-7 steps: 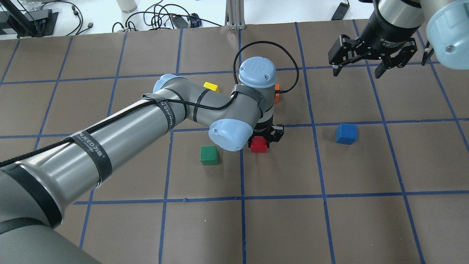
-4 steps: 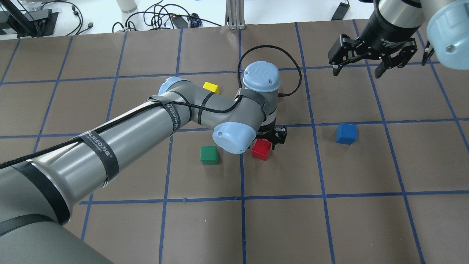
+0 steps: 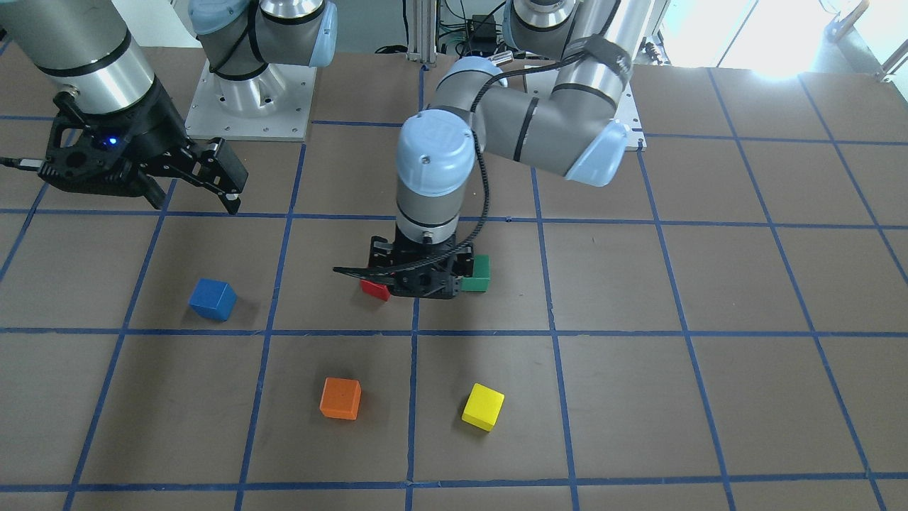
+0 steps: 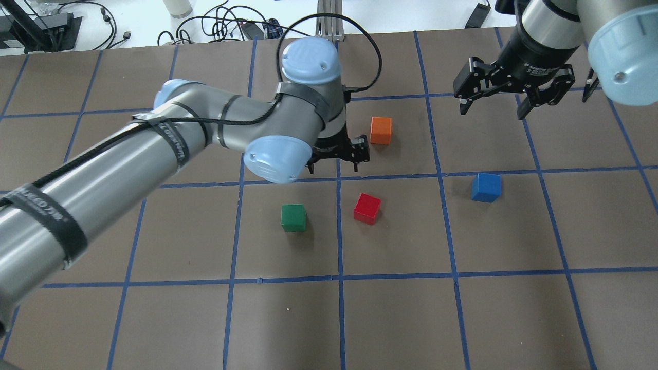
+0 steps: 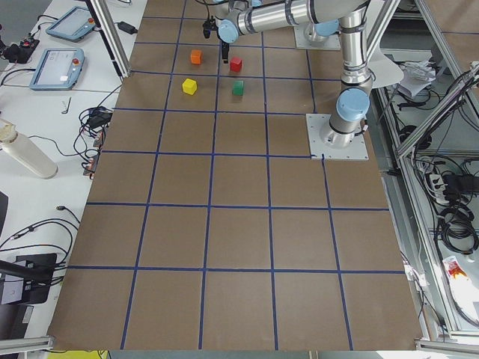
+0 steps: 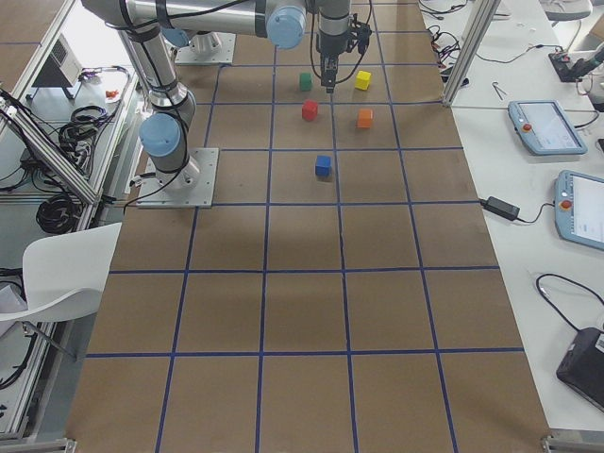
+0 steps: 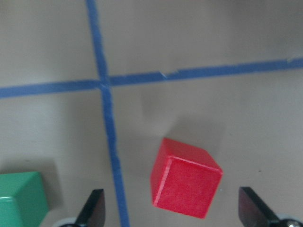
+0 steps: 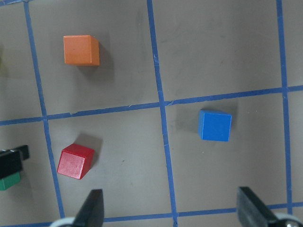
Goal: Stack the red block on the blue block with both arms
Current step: 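Withdraw the left arm while the right gripper moves over the red cube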
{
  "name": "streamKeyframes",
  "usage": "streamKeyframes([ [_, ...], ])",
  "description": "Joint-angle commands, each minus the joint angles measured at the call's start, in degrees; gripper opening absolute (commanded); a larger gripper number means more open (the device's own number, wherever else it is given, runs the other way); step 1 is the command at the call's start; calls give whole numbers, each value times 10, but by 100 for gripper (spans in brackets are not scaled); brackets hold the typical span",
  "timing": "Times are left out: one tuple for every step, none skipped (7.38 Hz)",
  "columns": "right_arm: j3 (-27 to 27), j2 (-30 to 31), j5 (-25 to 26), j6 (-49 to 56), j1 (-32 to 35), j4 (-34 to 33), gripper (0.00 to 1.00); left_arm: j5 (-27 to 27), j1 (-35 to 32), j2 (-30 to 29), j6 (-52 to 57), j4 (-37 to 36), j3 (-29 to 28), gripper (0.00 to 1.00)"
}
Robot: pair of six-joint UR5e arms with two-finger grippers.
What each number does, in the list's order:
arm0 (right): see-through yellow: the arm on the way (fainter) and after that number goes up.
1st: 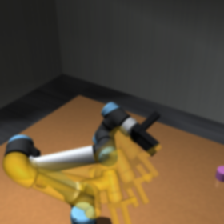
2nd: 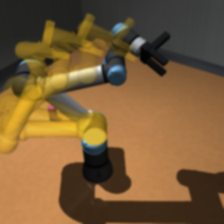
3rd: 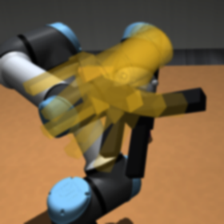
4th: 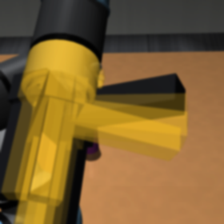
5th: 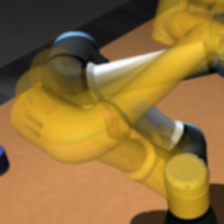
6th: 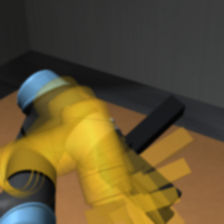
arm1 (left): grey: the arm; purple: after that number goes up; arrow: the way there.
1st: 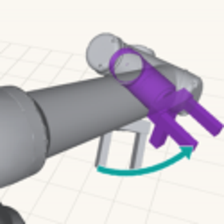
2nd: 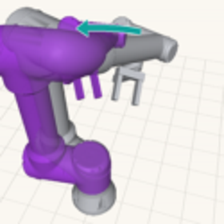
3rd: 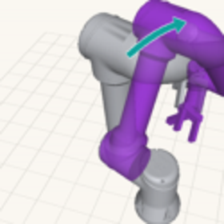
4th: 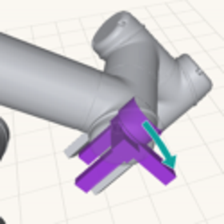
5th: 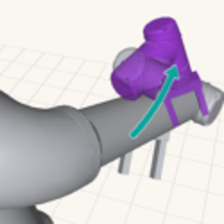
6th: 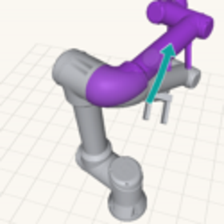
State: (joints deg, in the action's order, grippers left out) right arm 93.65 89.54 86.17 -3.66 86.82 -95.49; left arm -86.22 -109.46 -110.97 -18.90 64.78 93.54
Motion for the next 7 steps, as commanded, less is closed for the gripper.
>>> streamKeyframes([
  [26,-3,-1,-80,39,-2,100,-3,84,73,74,78,-1,100],
  [45,-17,0,-112,67,-31,100,-2,116,109,108,109,-4,100],
  [70,-28,4,-154,104,-77,100,-2,144,143,130,144,-4,100],
  [102,-45,7,-203,137,-150,100,-2,171,173,155,178,-5,100],
  [132,-63,9,-243,162,-227,100,-3,198,198,186,217,-5,100],
  [157,-80,18,-254,171,-252,100,-2,217,213,188,222,-3,100],
  [165,-96,20,-275,171,-283,100,-2,224,224,199,228,-2,100],
])
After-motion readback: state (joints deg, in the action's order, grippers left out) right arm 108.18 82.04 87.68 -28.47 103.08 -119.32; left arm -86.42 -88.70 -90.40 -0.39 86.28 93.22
